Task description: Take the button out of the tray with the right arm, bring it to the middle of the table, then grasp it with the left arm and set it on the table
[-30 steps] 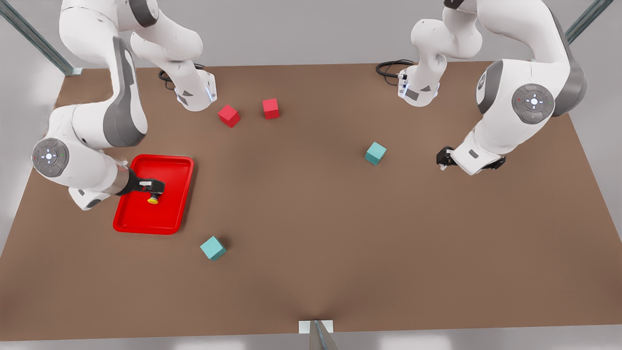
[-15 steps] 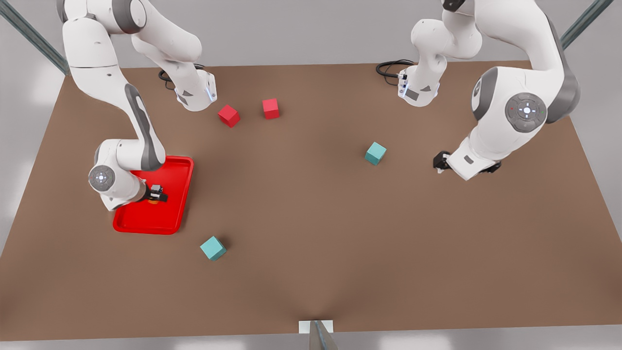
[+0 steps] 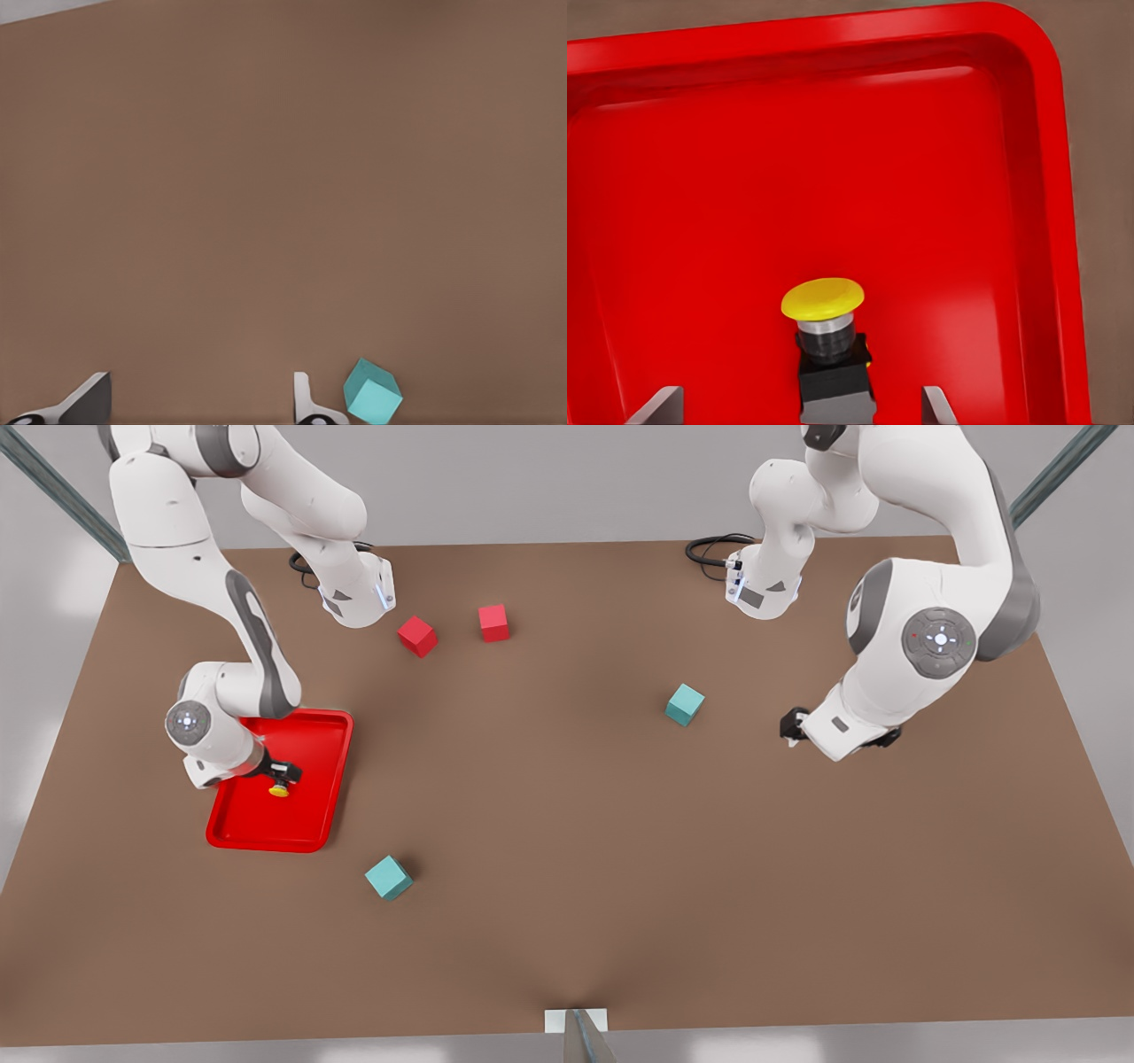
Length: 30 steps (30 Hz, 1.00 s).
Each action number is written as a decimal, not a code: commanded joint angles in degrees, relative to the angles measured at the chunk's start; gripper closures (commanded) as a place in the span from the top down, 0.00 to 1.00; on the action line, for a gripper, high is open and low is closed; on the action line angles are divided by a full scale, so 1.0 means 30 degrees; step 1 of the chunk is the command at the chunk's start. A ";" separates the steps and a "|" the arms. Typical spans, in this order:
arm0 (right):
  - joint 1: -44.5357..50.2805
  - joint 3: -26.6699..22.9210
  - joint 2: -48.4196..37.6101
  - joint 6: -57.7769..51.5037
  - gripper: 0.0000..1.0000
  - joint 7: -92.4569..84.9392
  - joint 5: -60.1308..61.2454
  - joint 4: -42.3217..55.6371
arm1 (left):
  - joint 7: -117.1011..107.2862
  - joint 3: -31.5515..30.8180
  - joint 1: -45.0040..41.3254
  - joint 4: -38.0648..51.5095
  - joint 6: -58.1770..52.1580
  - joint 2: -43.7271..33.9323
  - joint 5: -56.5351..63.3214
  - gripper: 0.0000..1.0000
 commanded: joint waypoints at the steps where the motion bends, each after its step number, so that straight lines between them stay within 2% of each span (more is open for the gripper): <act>1: -0.0419 0.0015 0.0138 0.1511 1.00 -0.0581 -0.0272 -0.0038 | -0.0039 0.0006 0.0029 0.0009 0.0167 0.0054 0.0013 1.00; 8: -0.0214 0.0044 0.0929 0.1511 1.00 -0.0610 -0.0243 -0.0273 | -0.0039 0.0006 0.0000 0.0009 0.0256 0.0289 0.0013 1.00; 13: -0.0302 0.0044 0.2277 0.3650 1.00 -0.2016 -0.0243 -0.0214 | -0.0068 0.0006 0.0000 0.0009 0.0256 0.0318 0.0013 1.00; 18: -0.0419 0.0045 0.2306 0.3650 1.00 -0.2104 -0.0243 -0.0155 | -0.0068 0.0006 0.0000 0.0009 0.0256 0.0289 0.0042 1.00; 20: -0.0448 0.0044 0.2306 0.3620 0.90 -0.2075 -0.0243 -0.0155 | -0.0068 0.0006 0.0000 0.0009 0.0256 0.0318 0.0042 1.00; 22: -0.0477 0.0045 0.2364 0.3533 0.86 -0.2046 -0.0243 -0.0214 | -0.0068 0.0006 0.0000 0.0009 0.0256 0.0318 0.0013 1.00; 23: -0.0565 0.0045 0.2364 0.3504 0.79 -0.2046 -0.0243 -0.0214 | -0.0068 0.0006 0.0000 0.0009 0.0256 0.0318 0.0042 1.00; 24: -0.0566 0.0045 0.2364 0.3503 0.53 -0.2104 -0.0243 -0.0185 | -0.0068 0.0006 0.0000 0.0009 0.0256 0.0347 0.0042 1.00; 26: -0.0419 0.0045 0.2364 0.3327 0.46 -0.1724 -0.0243 -0.0068 | -0.0068 0.0006 0.0000 0.0009 0.0256 0.0377 0.0042 1.00; 30: -0.0477 0.0074 0.2364 0.3357 0.45 -0.1753 -0.0126 0.0079 | -0.0068 0.0006 0.0000 0.0009 0.0256 0.0406 0.0013 1.00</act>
